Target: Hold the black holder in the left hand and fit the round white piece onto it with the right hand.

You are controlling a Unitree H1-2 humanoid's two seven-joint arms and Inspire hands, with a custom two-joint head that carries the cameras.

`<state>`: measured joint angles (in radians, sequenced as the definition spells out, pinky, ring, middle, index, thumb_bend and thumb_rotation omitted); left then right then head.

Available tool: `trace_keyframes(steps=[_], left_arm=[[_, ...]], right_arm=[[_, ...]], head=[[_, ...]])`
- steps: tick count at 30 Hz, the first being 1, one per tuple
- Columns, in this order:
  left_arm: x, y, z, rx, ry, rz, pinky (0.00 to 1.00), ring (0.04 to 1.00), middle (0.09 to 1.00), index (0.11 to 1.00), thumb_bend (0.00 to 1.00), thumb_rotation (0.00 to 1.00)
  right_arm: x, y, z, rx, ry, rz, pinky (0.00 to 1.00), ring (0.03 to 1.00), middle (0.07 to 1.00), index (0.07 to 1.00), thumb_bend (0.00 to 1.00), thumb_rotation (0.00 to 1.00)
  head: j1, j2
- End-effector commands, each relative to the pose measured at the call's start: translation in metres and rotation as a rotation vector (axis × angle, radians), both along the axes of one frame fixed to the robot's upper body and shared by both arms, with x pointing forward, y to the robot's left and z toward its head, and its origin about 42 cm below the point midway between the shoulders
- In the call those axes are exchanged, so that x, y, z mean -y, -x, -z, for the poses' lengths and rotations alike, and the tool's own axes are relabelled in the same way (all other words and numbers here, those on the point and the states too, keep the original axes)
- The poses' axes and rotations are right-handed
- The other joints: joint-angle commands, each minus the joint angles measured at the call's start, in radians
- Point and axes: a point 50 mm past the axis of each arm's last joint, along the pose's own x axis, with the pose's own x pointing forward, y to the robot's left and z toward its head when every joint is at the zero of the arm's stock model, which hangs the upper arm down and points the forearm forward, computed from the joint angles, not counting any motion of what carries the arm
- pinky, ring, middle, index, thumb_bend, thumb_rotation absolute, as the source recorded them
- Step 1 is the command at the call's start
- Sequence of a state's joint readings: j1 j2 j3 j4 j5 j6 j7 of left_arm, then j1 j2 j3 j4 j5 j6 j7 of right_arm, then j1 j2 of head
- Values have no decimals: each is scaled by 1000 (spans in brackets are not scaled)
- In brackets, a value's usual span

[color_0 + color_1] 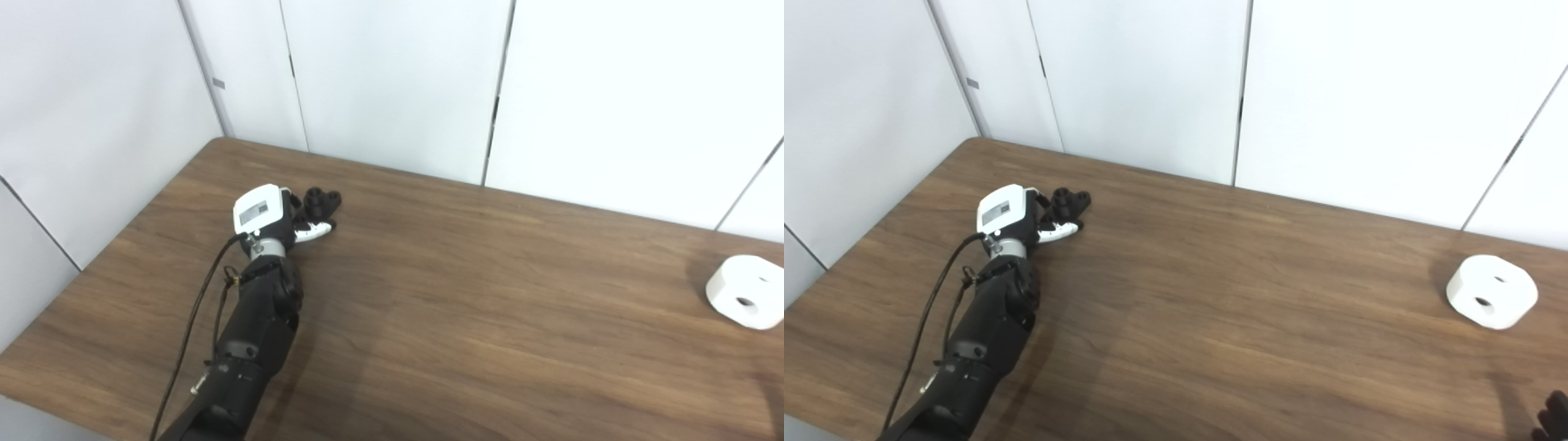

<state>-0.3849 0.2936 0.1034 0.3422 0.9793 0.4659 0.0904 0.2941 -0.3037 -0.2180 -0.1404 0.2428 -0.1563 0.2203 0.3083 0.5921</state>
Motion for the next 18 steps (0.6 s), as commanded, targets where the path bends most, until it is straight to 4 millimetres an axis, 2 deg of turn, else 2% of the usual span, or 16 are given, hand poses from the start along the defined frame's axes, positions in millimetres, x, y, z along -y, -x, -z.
trace_keyframes(steps=[1,2,3,4,6,18], left_arm=[[-3,-9,-20,81,-32,-12,936,892,807,591,773,266],[-4,-9,-20,93,-34,-14,931,883,795,573,765,224],[-4,-8,-19,104,-36,-15,920,867,775,524,621,133],[-4,-8,-19,112,-35,-16,914,858,763,507,572,100],[-5,-8,-19,129,-32,-18,913,846,743,491,531,67],[-5,-5,-16,148,7,-1,900,843,738,485,520,45]], right_arm=[[-3,11,12,-73,-16,11,1000,1000,1000,986,782,1000],[-3,12,12,-74,-15,12,1000,1000,1000,986,781,1000],[-3,12,12,-74,-14,13,1000,1000,1000,985,781,1000],[-3,11,12,-73,-14,14,1000,1000,1000,983,779,1000],[-3,11,11,-71,-15,15,1000,1000,1000,978,775,1000],[-3,11,12,-72,-15,8,1000,1000,1000,990,740,1000]], head=[[1,0],[1,0],[1,0],[0,7],[0,7],[-11,14]])
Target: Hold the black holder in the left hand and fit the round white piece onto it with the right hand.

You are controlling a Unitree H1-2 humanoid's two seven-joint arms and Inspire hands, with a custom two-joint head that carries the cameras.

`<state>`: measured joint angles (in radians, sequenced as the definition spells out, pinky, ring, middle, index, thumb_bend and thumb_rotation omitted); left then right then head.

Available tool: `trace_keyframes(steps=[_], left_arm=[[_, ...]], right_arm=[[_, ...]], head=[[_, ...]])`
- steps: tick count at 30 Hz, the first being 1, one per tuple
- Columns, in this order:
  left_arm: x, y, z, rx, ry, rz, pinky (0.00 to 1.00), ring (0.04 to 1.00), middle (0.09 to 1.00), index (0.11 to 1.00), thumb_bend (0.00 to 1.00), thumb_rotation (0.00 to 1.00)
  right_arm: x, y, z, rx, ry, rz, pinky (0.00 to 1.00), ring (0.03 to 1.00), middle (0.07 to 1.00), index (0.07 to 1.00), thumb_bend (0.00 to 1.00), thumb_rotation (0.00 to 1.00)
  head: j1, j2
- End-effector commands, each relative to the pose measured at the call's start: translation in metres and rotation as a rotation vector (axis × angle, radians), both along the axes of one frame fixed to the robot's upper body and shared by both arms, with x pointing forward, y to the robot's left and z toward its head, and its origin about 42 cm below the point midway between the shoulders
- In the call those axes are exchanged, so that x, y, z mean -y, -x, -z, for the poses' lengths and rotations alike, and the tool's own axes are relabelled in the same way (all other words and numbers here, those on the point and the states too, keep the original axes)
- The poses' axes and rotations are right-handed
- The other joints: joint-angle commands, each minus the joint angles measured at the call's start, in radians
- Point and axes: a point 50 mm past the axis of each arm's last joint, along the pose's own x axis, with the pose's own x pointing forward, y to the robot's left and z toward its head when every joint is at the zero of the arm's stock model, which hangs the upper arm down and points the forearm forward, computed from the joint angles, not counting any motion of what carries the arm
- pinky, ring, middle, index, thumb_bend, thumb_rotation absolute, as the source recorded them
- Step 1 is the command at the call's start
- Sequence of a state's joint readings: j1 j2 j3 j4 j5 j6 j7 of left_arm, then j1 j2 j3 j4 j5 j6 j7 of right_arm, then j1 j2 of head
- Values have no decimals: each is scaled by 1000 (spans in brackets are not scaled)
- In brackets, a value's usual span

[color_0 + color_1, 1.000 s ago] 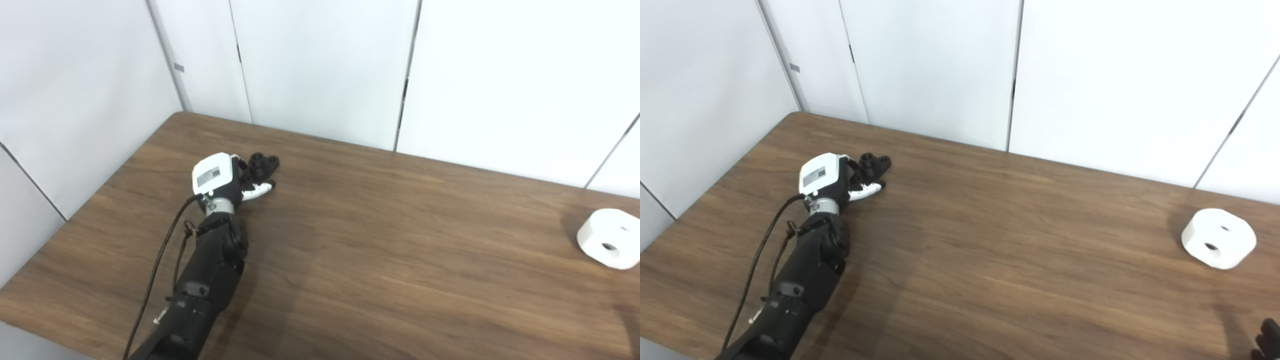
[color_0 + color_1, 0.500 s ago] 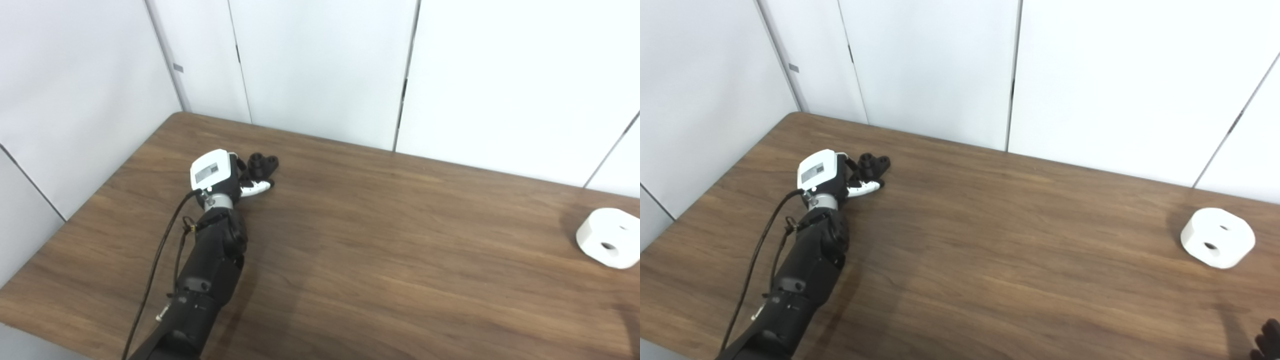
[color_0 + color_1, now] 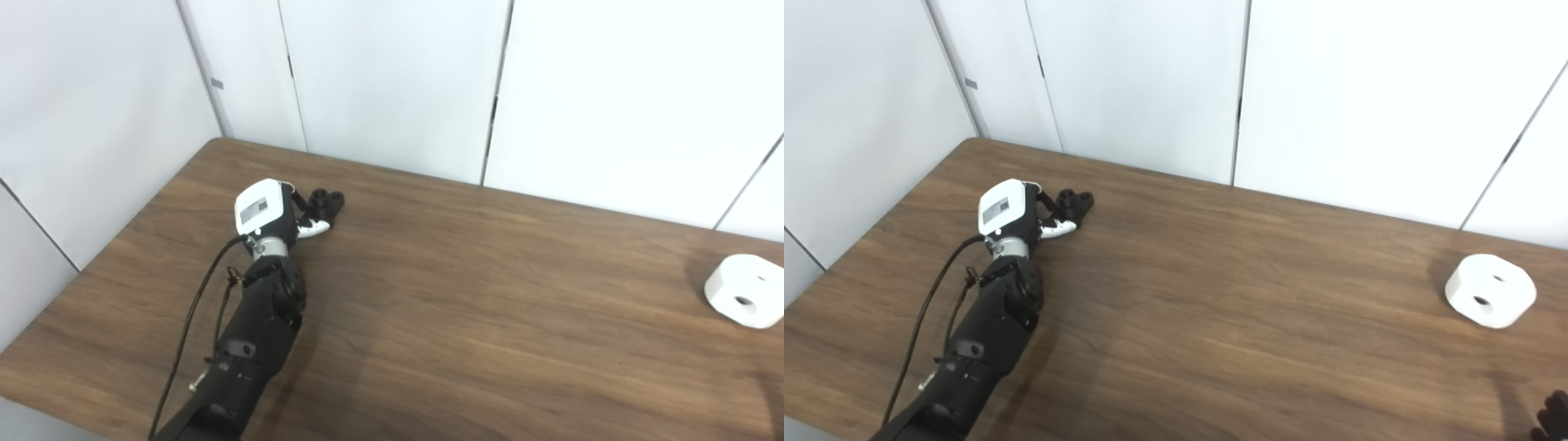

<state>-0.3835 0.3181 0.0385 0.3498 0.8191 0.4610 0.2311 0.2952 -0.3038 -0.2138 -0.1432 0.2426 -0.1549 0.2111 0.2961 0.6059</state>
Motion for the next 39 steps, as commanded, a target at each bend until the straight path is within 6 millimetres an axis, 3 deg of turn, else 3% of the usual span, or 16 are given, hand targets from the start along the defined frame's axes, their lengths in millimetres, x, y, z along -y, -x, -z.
trace_keyframes(steps=[1,9,18,26,39], left_arm=[[-8,-4,-17,53,-25,-8,900,846,740,486,520,45],[2,5,-22,70,62,51,874,849,740,486,518,45],[35,28,-21,33,175,189,846,862,756,486,516,48],[73,57,-10,-19,217,337,782,851,765,486,517,45],[127,120,12,-102,186,637,799,859,774,488,516,43]], right_arm=[[-2,11,12,-72,-14,2,1000,1000,1000,988,736,1000],[-4,10,11,-77,-15,-5,1000,1000,998,972,726,1000],[-10,9,9,-76,-17,-1,1000,1000,1000,991,709,1000],[-16,9,8,-67,-5,-12,1000,1000,1000,994,697,1000],[-34,9,1,-41,0,-23,1000,1000,1000,994,615,1000]], head=[[1,0],[-26,7],[-52,15],[-95,31],[-193,80]])
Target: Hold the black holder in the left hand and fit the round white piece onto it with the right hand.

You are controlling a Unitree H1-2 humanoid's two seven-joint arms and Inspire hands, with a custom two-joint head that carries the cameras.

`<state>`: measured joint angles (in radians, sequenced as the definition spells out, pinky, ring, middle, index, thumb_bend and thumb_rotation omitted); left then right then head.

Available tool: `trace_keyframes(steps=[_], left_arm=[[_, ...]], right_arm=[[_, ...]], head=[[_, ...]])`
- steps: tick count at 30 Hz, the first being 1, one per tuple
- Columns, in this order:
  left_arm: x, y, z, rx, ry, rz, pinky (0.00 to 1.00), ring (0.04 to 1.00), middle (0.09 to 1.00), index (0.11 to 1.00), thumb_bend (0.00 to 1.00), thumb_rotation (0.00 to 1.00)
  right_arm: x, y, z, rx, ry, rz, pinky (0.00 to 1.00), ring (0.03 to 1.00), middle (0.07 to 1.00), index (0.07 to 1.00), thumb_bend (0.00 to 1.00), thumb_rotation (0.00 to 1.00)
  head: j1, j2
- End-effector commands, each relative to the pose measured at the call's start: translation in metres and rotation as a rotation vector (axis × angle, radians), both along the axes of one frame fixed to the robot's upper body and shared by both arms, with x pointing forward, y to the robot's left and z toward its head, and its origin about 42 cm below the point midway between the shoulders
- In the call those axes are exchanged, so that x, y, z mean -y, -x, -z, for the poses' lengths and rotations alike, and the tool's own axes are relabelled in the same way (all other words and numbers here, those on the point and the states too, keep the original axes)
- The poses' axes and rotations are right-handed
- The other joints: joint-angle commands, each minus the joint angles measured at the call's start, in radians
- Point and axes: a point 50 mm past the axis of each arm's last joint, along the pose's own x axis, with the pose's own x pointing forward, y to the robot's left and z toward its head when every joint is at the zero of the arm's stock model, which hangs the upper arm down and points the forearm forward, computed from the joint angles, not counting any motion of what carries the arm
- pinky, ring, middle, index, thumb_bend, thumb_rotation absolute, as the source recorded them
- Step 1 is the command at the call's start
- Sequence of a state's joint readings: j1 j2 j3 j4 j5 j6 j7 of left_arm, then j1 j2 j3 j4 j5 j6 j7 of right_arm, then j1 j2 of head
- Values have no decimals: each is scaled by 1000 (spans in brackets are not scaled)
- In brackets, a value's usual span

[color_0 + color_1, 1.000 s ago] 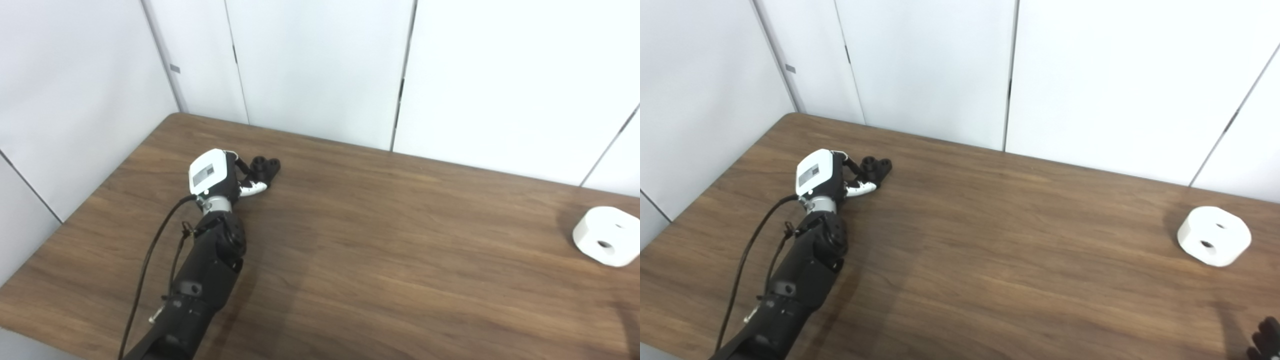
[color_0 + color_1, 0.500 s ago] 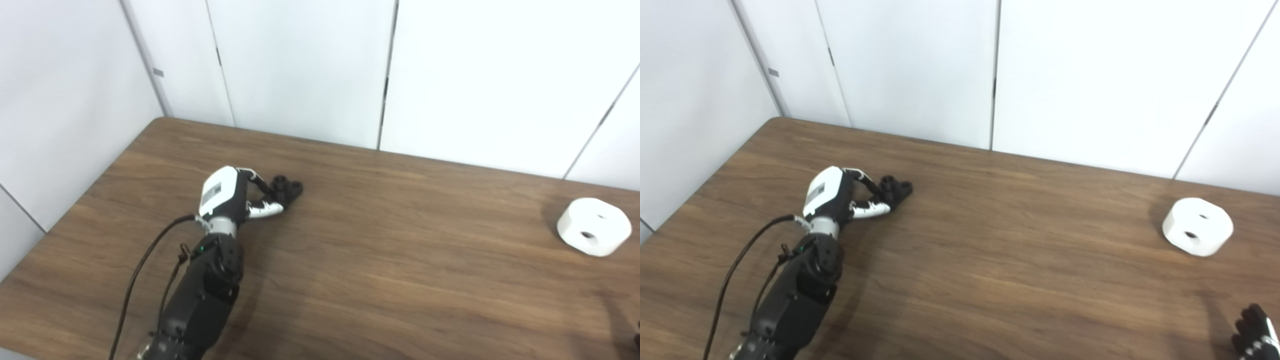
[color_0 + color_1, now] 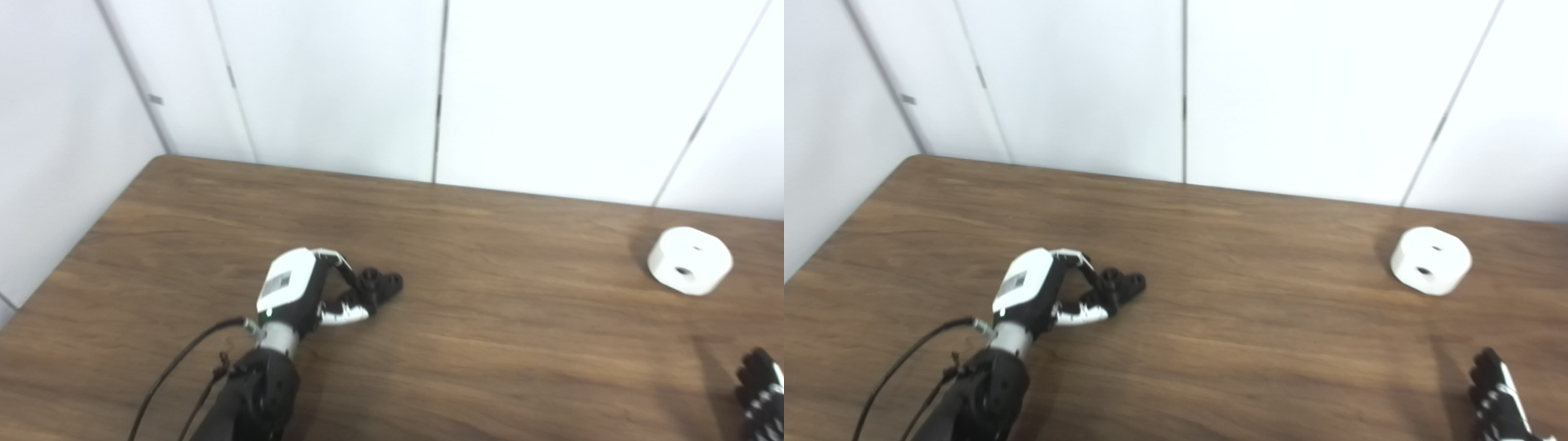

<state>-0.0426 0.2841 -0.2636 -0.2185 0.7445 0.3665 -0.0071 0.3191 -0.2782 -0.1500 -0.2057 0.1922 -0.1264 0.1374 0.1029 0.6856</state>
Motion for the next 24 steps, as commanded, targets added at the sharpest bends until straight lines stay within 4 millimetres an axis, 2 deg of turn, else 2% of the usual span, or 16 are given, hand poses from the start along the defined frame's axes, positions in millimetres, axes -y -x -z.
trace_keyframes(steps=[1,8,12,20,24], left_arm=[[12,13,9,-65,17,87,807,864,778,488,516,42],[30,40,17,-99,-24,228,827,861,784,489,516,45],[41,54,19,-115,-30,303,844,861,787,489,516,45],[60,73,27,-116,0,421,886,854,789,488,517,45],[66,78,30,-101,1,464,886,856,792,488,516,45]], right_arm=[[-12,4,1,-31,-4,-27,1000,1000,998,991,614,1000],[-25,4,-5,-25,22,-24,1000,988,977,971,585,1000],[-32,3,-6,-27,19,-29,1000,982,972,970,571,1000],[-43,0,-9,-47,19,-21,1000,967,957,962,585,1000],[-45,-1,-11,-51,18,-19,1000,974,961,963,580,1000]], head=[[-9,5],[-102,48],[-131,66],[-197,99],[-203,102]])
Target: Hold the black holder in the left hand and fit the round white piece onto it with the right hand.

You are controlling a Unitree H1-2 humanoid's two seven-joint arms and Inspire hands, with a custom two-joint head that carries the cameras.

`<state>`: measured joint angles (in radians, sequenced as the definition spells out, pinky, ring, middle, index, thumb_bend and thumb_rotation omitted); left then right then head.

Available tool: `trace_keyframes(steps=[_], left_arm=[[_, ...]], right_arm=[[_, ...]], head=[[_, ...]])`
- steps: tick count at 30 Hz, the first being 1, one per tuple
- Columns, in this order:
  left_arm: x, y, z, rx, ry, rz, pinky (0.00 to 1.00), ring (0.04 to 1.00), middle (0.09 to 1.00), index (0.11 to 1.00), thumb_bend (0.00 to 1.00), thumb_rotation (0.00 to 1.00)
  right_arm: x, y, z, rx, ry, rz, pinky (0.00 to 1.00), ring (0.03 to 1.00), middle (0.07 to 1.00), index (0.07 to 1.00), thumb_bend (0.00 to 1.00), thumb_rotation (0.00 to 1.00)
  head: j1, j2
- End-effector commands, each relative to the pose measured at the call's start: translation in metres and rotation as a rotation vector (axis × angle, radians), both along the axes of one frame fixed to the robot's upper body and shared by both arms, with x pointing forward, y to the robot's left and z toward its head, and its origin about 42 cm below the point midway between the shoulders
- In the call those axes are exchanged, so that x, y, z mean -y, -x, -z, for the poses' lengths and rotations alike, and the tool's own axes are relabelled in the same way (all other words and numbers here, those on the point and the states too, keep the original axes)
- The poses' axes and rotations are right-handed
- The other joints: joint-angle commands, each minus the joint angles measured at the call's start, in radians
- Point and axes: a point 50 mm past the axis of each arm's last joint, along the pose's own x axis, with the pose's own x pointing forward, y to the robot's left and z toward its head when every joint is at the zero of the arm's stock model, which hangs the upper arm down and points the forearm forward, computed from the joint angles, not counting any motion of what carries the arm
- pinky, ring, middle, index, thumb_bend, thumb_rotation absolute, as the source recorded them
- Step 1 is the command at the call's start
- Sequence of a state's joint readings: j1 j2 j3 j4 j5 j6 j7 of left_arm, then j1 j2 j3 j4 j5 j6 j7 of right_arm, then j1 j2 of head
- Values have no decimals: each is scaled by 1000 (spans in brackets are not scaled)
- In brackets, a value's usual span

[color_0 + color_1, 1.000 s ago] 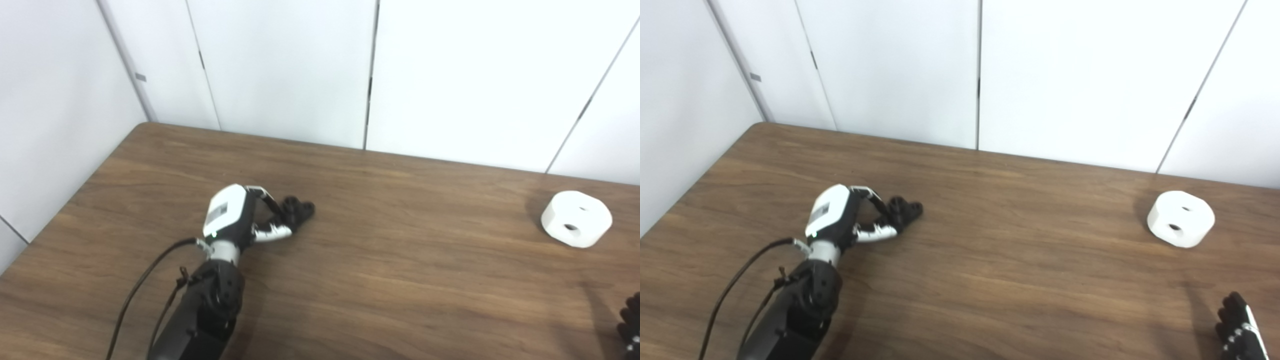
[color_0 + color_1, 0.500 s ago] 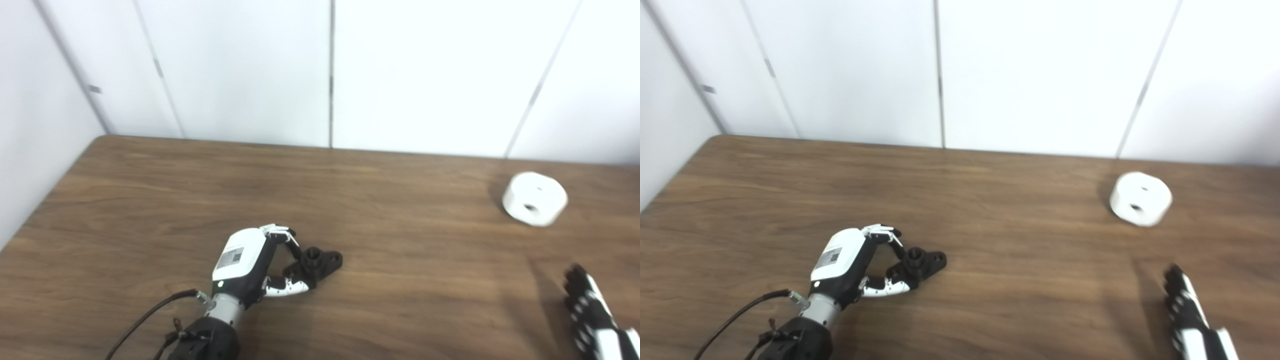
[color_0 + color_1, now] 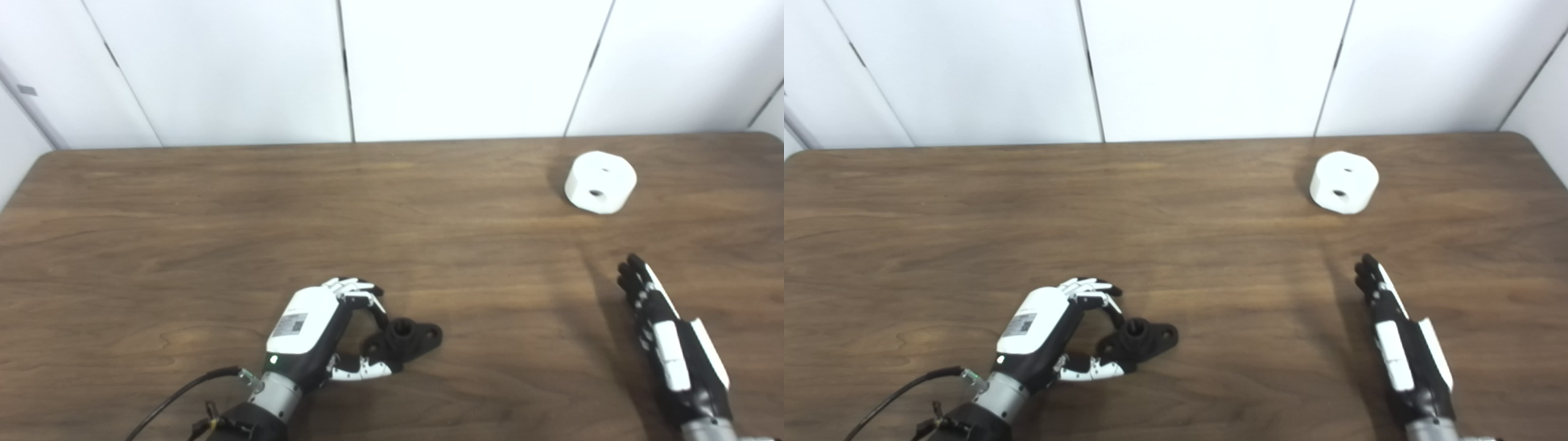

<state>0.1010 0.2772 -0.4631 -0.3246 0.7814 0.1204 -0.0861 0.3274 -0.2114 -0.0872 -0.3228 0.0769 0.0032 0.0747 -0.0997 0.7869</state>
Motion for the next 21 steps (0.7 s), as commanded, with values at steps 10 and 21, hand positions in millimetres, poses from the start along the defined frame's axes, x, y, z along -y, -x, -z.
trace_keyframes(steps=[10,21], left_arm=[[8,23,33,-52,-39,66,883,853,782,488,516,44],[15,27,36,-28,-42,58,883,855,783,488,517,45]], right_arm=[[3,4,-8,5,-26,11,1000,971,955,951,593,1000],[34,-41,-68,124,268,121,931,933,911,894,758,418]], head=[[-12,7],[-27,-15]])
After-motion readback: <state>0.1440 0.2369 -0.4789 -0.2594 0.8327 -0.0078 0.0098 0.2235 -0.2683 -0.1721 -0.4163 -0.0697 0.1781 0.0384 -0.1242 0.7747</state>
